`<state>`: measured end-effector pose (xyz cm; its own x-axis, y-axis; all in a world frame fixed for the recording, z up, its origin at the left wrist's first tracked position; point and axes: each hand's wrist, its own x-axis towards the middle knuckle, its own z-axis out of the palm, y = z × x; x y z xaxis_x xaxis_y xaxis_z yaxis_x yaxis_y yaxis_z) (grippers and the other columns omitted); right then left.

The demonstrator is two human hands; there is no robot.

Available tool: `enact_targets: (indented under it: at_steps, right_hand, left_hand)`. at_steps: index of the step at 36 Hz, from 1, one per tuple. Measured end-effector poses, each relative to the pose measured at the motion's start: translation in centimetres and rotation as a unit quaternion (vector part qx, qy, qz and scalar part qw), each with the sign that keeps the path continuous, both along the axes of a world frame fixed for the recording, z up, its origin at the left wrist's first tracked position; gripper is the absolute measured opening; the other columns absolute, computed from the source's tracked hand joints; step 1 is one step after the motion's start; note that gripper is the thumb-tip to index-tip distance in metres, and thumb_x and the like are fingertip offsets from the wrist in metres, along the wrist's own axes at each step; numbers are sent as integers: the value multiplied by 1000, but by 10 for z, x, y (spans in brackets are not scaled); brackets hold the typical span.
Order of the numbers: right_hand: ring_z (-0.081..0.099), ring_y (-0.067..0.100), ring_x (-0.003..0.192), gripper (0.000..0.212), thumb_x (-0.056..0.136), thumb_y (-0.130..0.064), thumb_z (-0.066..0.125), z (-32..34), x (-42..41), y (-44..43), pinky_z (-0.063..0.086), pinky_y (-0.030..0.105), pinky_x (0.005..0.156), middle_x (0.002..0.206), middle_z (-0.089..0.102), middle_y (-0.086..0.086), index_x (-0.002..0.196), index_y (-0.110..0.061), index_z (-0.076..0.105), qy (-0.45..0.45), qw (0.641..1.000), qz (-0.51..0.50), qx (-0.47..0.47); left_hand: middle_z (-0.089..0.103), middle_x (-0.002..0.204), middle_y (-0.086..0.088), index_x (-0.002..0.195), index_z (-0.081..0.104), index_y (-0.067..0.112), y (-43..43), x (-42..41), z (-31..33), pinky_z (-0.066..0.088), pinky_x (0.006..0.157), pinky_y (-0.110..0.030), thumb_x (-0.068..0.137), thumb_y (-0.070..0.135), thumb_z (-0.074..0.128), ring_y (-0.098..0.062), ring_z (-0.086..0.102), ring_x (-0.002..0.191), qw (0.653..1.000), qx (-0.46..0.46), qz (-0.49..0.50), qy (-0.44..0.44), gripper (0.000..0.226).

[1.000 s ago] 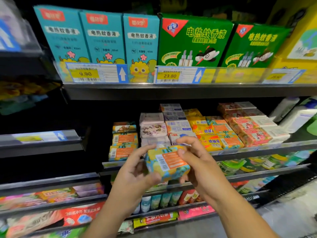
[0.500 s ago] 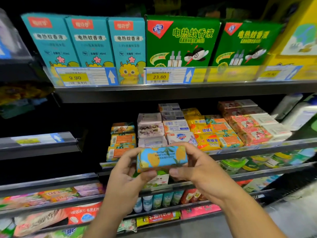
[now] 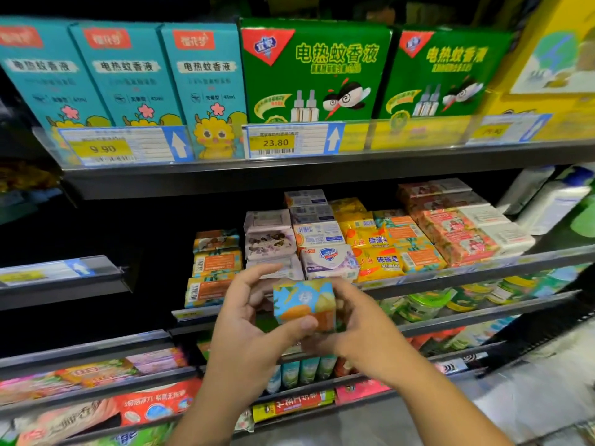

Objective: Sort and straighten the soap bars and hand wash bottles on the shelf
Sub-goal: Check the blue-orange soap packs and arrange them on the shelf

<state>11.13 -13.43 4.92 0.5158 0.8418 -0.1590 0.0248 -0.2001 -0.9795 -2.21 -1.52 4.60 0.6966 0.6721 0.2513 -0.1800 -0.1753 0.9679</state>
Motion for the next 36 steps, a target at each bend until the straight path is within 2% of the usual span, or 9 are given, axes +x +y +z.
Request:
enact_targets:
  at_steps: [6,10,13,19,24,26,30,32,36]
  right_hand:
    - [67,20,100,65,56,-31,91,25,20,-15,53,39,91,98,73,0,114,-43,63,-78,993,-32,81]
    - [68,15,98,64,56,-28,91,34,12,-5,56,30,83,101,72,-3,112,-41,64,-64,988,-17,142]
    - [68,15,103,65,51,-30,92,29,0,2,56,28,83,107,71,-6,108,-46,65,-71,989,-1,129]
    - [66,14,105,65,56,-24,94,27,2,-1,56,33,90,107,70,-2,110,-46,66,-98,989,19,108]
    - [63,24,91,56,59,-25,90,29,12,0,52,45,85,102,72,8,110,-34,70,-59,992,6,109]
    - [65,24,88,47,64,-15,87,30,8,3,56,34,77,99,73,8,106,-29,73,-16,995,17,98]
    - [58,13,66,12,74,-26,85,30,-4,9,47,20,60,73,67,-2,80,-28,75,58,997,16,52]
    - [43,13,51,20,79,-38,76,26,-6,13,35,22,49,57,55,-6,66,-26,68,90,996,-25,5]
    - [34,11,39,35,93,-46,61,15,-2,13,20,21,40,51,52,-1,82,-15,70,76,989,-47,-120]
  left_hand:
    - [67,116,5,118,54,50,10,-6,-1,59,85,-38,61,46,90,-19,64,114,999,5,10,37,68]
    - [69,105,8,121,53,44,3,-4,-3,60,74,-30,63,18,91,-15,69,103,997,-31,-19,74,74]
    - [68,109,16,122,55,48,0,-4,-4,60,80,-31,60,23,93,-9,68,105,992,-47,-58,103,77]
    - [70,109,4,126,51,47,5,-13,-11,58,86,-37,59,26,96,-15,69,106,989,-48,-53,126,83]
    - [75,100,-4,126,51,29,14,-20,6,60,70,-33,61,1,84,-23,74,93,993,-109,0,35,78]
    - [76,95,0,124,52,24,14,-18,15,60,65,-31,66,-4,80,-22,74,87,989,-144,12,-3,70]
    - [77,94,-8,121,57,18,14,-13,14,59,67,-32,81,18,78,-26,75,85,981,-192,33,15,45]
    - [76,93,-11,113,63,22,15,-12,9,54,58,-29,88,32,68,-24,73,75,973,-209,36,94,27]
    - [73,80,-2,102,62,31,19,-8,-7,34,41,-24,96,49,56,-22,61,48,952,-174,-6,250,20]
